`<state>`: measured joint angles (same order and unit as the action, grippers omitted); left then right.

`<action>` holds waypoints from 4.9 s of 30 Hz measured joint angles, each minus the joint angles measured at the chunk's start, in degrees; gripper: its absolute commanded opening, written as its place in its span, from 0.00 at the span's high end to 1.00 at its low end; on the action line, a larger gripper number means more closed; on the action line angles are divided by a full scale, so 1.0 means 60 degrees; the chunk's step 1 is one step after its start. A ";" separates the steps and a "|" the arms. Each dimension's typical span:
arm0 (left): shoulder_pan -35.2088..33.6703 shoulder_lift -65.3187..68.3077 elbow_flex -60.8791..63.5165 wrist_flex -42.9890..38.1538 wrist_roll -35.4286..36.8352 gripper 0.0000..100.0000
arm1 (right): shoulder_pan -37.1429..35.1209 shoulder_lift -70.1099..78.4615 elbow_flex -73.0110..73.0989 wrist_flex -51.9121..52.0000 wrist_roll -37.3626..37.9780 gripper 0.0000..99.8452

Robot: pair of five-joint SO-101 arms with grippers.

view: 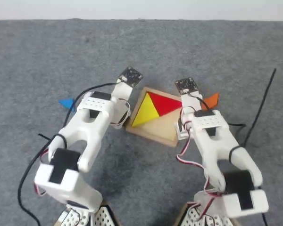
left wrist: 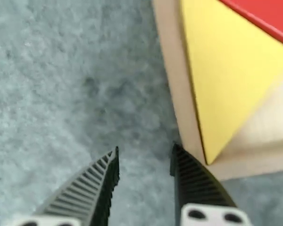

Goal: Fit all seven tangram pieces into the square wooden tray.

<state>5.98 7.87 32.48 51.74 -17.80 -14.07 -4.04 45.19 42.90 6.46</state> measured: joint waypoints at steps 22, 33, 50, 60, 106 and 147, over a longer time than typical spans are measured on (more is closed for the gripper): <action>-0.0733 -0.5114 0.3253 -0.0322 0.2183 0.82 | -0.0659 -0.0498 -0.1275 0.0659 -0.0088 0.91; -0.0850 -0.5114 0.4015 -0.1348 0.3018 0.82 | 0.1832 -0.4864 -0.1172 0.3751 0.1070 0.88; -0.0777 -0.5114 0.4044 -0.1392 0.3018 0.82 | 0.1758 -0.0015 -0.2564 0.1260 -0.2989 0.80; -0.0777 -0.5114 0.4044 -0.1392 0.2886 0.82 | 0.1978 0.1641 -0.3692 0.0952 -0.4777 0.80; -0.0762 -0.5172 0.4176 -0.1392 0.2755 0.82 | 0.2535 0.4073 -0.5700 0.0821 -0.7136 0.72; -0.0762 -0.5172 0.4176 -0.1392 0.2755 0.82 | 0.2242 0.4967 -0.6637 0.0791 -0.8571 0.84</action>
<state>1.41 -23.16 57.54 43.38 -1.27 -0.62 25.76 5.36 47.65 -44.97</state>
